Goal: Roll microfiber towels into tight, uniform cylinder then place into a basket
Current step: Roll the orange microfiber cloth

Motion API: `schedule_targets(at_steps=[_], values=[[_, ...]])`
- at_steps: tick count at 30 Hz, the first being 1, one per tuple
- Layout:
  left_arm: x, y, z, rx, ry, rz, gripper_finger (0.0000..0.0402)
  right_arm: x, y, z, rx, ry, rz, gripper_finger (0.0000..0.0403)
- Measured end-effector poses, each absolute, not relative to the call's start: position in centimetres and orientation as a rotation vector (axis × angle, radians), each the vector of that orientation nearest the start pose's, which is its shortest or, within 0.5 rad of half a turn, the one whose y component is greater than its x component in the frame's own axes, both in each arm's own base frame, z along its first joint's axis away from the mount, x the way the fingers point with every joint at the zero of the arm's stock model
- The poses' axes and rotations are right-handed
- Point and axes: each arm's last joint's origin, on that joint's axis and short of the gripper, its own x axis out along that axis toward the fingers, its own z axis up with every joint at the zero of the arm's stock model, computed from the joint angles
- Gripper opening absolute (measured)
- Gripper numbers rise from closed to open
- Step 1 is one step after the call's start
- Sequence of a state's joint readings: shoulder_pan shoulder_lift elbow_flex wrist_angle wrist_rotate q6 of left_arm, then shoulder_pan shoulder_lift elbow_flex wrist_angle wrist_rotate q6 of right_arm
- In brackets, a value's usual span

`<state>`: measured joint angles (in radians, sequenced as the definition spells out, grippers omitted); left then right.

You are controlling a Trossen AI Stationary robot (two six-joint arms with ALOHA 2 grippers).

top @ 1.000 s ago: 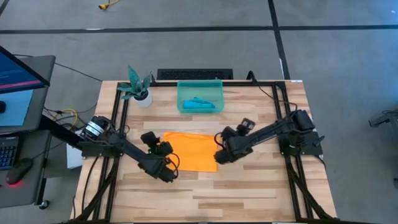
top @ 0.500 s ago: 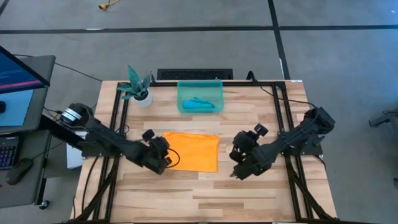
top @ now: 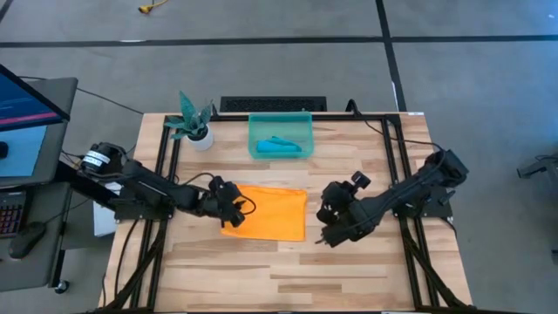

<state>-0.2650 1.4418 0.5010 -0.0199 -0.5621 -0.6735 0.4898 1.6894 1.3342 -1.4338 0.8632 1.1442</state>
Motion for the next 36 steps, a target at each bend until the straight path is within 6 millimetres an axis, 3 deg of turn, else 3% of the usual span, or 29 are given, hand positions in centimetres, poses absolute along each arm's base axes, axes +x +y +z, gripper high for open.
schedule_targets(at_steps=[4,10,16,21,36], values=[[22.6,-4.3,12.5,-0.257,0.767,0.557,0.0137,27.2,11.4,24.8,-0.085,0.941,-0.874,0.0122],[22.4,-4.2,12.4,-0.272,0.775,0.594,0.0137,29.5,12.6,22.1,-0.075,0.950,-0.537,0.0121],[22.1,-4.1,12.3,-0.289,0.787,0.627,0.0137,31.2,12.3,21.2,-0.039,0.856,-0.416,0.0121],[21.9,-4.0,12.2,-0.306,0.791,0.659,0.0137,32.5,12.0,19.9,0.062,0.762,-0.213,0.0120],[21.8,-3.9,12.1,-0.412,0.758,0.723,0.0137,31.1,11.5,16.2,0.165,0.679,-0.166,0.0120]])
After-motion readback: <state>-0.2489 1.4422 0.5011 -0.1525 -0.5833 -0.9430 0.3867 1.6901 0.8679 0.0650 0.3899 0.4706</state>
